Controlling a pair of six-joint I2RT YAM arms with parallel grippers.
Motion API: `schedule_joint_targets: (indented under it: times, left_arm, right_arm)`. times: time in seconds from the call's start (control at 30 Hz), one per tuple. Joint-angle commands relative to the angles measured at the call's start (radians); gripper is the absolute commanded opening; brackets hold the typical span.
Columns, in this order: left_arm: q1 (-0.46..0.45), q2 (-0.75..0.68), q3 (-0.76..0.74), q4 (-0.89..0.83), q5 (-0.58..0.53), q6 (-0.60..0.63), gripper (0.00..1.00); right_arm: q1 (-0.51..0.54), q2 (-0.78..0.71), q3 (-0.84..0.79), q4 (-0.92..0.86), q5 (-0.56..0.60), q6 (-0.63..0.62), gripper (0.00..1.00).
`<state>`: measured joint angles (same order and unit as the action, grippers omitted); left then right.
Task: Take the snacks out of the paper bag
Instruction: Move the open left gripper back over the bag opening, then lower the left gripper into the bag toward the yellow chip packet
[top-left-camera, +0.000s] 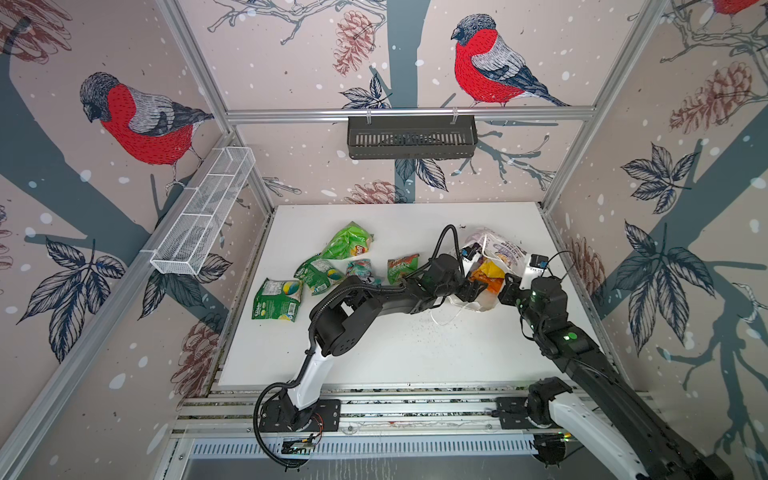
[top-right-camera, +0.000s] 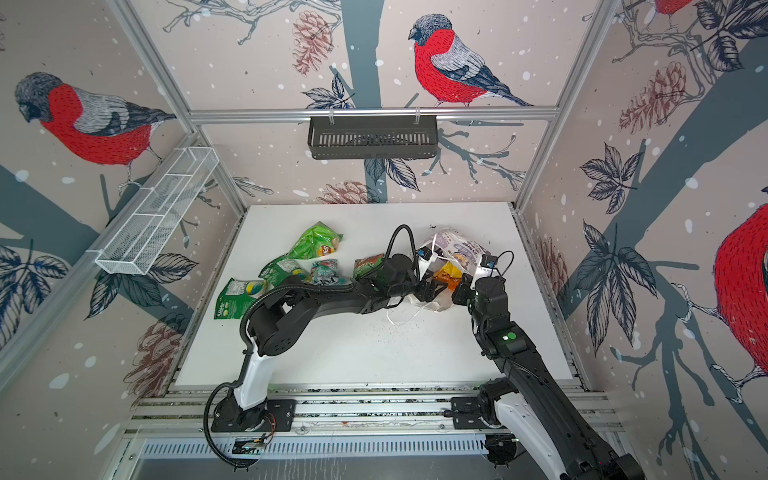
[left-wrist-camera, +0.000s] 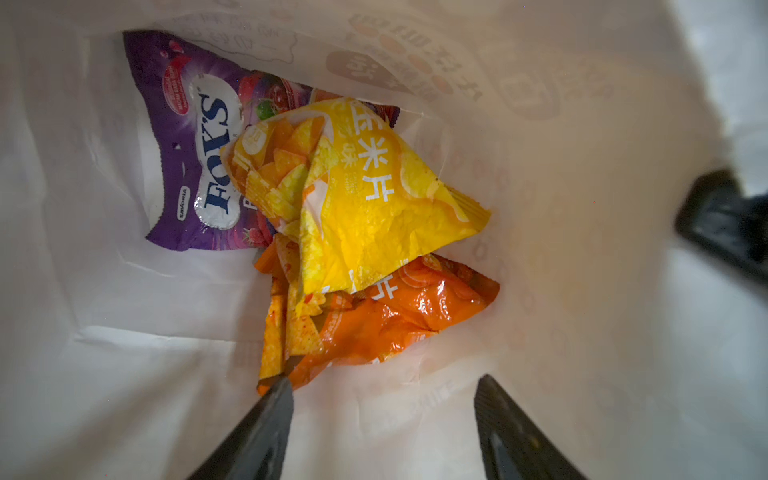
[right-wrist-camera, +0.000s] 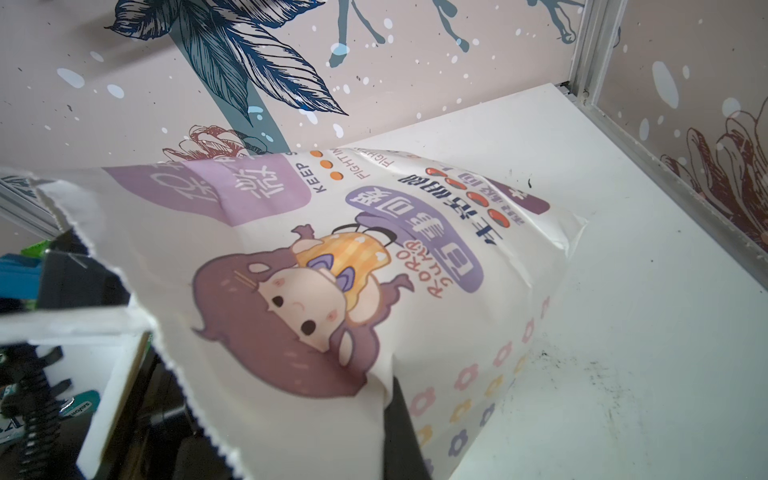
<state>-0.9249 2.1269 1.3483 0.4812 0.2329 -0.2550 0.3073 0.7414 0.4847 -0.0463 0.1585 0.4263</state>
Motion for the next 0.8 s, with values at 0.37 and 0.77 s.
schedule_joint_targets:
  times: [0.37, 0.77]
  left_arm:
    - [0.0, 0.007, -0.024, 0.068, -0.017, 0.035, 0.51]
    - [0.003, 0.065, 0.069, 0.011, -0.145, 0.034, 0.55]
  right_arm:
    - [0.0, 0.028, 0.04, 0.041, -0.033, 0.025, 0.0]
    - [0.0, 0.033, 0.023, 0.047, -0.047, 0.014, 0.0]
